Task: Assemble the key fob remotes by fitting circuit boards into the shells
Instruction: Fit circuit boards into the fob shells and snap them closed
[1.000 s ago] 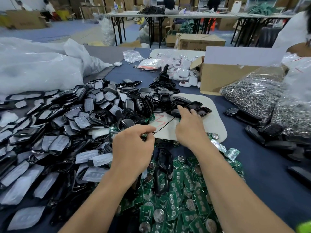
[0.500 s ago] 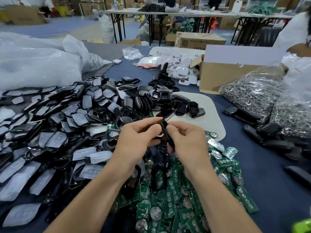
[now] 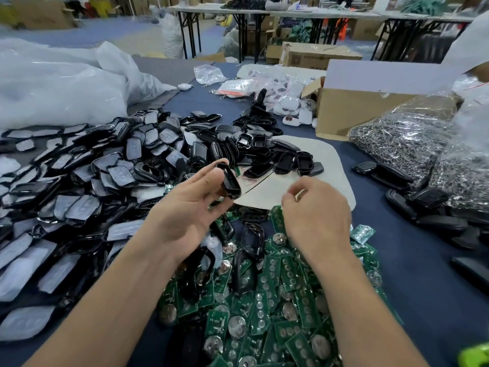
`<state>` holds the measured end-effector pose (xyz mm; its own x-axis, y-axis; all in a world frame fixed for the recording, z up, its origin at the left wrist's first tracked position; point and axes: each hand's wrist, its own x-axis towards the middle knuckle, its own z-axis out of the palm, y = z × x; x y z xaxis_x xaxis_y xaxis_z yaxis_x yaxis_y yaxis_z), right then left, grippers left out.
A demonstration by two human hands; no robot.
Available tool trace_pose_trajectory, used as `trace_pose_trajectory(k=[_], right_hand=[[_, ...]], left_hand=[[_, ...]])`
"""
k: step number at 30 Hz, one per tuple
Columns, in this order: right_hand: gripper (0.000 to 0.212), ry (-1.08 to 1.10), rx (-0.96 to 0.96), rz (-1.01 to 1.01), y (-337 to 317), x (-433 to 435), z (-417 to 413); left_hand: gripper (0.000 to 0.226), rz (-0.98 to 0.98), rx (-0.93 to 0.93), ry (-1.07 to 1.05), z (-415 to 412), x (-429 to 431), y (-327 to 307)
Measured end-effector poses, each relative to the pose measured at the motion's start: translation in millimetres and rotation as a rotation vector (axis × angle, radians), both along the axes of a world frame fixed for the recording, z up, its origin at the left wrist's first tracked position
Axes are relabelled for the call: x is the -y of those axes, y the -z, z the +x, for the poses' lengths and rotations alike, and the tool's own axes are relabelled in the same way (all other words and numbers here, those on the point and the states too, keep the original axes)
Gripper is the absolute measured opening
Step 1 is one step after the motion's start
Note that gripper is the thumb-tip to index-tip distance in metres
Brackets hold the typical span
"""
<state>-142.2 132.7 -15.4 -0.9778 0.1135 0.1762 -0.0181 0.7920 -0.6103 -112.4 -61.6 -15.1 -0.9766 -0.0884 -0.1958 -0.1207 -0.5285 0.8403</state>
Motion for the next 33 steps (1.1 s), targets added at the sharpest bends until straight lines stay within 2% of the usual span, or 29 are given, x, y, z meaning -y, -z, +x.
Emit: trace_pose_trajectory(k=[2,4,6,8,9,11,14,19,21,28,33], right_hand=[[0.023,-0.038,0.105,0.119,-1.7,-4.9,0.7],[0.031,-0.110,0.145,0.215,-1.6,-1.3,4.9],[0.029,-0.166,0.130,0.286,0.4,4.5,8.4],[0.020,-0.187,0.100,0.274,2.8,6.5,8.6],[0.016,-0.192,0.079,0.222,4.0,6.3,8.0],[0.011,-0.199,0.018,-0.023,5.8,5.7,5.9],[0.018,-0.201,-0.079,-0.423,6.6,6.7,1.3],[0.020,-0.193,0.035,-1.025,2.4,13.1,2.2],[0.015,-0.174,0.090,-1.185,0.3,12.6,0.7],[0.018,-0.204,0.242,-1.372,-4.6,8.6,2.0],[0.023,-0.270,0.211,-1.186,2.0,18.9,7.3]], left_hand=[[0.020,0.053,0.026,-0.020,-1.1,-0.4,0.7],[0.027,0.132,0.037,-0.003,-2.4,-1.3,0.2],[0.030,0.167,0.035,0.033,-2.9,-1.4,-0.4],[0.023,0.125,0.031,0.053,-2.8,-0.6,0.2],[0.021,0.092,0.032,0.053,-2.8,-0.2,0.3],[0.022,0.039,0.039,0.040,-2.9,-0.2,-0.1],[0.037,-0.063,0.080,0.027,-3.5,-1.1,0.7],[0.029,-0.173,0.092,0.031,-2.8,-7.7,0.1],[0.029,-0.253,0.080,0.015,-1.6,-10.3,0.8],[0.033,-0.557,0.003,-0.166,3.2,-17.3,1.5],[0.028,-0.621,-0.016,-0.271,1.6,-21.9,6.1]])
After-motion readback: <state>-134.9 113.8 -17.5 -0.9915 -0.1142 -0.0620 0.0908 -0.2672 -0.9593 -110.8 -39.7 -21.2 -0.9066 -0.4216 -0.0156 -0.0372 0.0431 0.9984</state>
